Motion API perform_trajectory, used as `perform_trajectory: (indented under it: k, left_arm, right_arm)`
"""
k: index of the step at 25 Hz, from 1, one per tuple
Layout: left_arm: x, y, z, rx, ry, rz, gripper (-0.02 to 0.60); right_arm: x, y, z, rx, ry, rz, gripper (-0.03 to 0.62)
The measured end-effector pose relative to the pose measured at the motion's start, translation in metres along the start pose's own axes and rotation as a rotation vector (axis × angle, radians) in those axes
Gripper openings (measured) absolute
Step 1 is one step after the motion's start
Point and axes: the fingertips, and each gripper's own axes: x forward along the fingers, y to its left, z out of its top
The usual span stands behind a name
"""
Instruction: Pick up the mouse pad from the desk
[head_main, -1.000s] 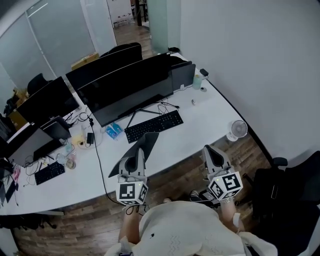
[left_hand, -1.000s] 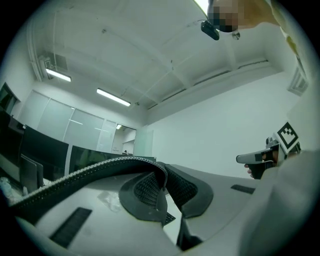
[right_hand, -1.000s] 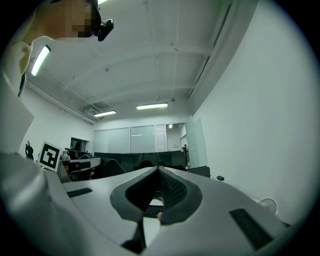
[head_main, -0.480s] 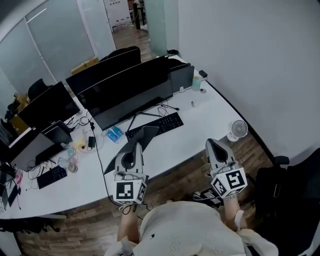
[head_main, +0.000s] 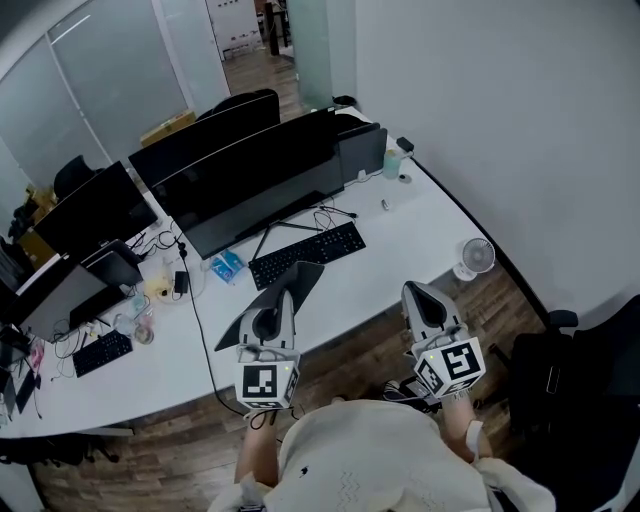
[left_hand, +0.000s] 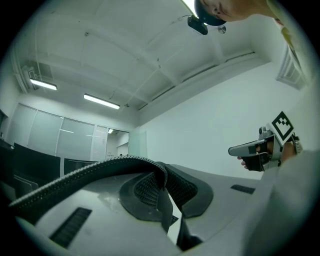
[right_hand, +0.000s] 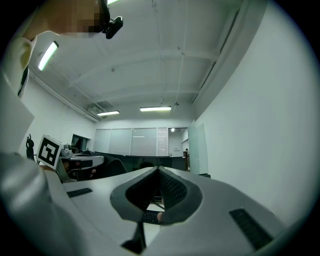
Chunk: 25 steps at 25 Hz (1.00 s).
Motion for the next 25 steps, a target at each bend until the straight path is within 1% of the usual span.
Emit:
perform_trajectory:
  k: [8,15,25]
  left_arm:
    - [-0.003,-0.003,-0.006,-0.013,0.013,-0.006,0.023]
    - [-0.005,-0.006,-0.013,-0.023,0.028,-0.008,0.023]
    - [-0.009,-0.007,-0.016,-0.034,0.031,-0.003,0.023]
  right_arm:
    - [-0.001,0.003,-0.001,0.015,-0.006,0.008,0.002]
    - [-0.001,0.003,-0.005,0.026,0.010,0.003,0.002]
    - [-0.001,0.010,-0.006,0.008,0.019,0.025,0.000]
